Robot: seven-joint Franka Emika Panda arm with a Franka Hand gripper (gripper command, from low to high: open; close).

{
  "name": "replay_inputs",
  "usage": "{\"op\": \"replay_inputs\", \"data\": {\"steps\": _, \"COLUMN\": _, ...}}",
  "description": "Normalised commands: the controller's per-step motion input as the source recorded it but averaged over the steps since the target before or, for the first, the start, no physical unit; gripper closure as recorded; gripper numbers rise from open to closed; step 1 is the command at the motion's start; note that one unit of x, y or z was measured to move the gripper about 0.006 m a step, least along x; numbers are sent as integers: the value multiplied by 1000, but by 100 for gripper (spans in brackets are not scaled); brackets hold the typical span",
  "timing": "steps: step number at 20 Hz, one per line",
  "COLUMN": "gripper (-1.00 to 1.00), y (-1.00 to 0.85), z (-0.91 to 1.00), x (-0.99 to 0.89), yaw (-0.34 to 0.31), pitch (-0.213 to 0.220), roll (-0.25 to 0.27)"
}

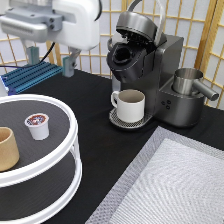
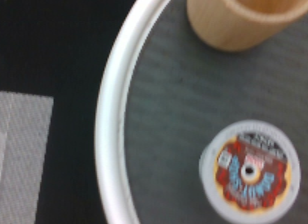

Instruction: Make coffee

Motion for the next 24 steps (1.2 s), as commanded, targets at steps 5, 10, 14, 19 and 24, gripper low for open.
{"op": "replay_inputs", "data": {"steps": 5, "gripper": -100, "y": -207, "z": -446, "x": -293, "yaw": -1, "pitch": -163, "roll": -3}}
{"op": "replay_inputs", "data": {"steps": 10, "gripper": -100, "y": 12, "z": -430, "x": -166, "yaw": 6, "pitch": -145, "roll": -24}}
{"op": "replay_inputs", "data": {"steps": 14, "gripper": -100, "y": -2, "z": -399, "x": -63, "yaw": 21, "pitch": -68, "roll": -11}}
{"op": "replay_inputs", "data": {"steps": 19, "gripper": -100, "y": -170, "z": -426, "x": -183, "yaw": 11, "pitch": -73, "roll": 5}}
{"op": "replay_inputs", "data": {"steps": 24, "gripper": -100, "y": -203, "z": -363, "x": -322, "yaw": 2, "pitch": -30, "roll": 21}}
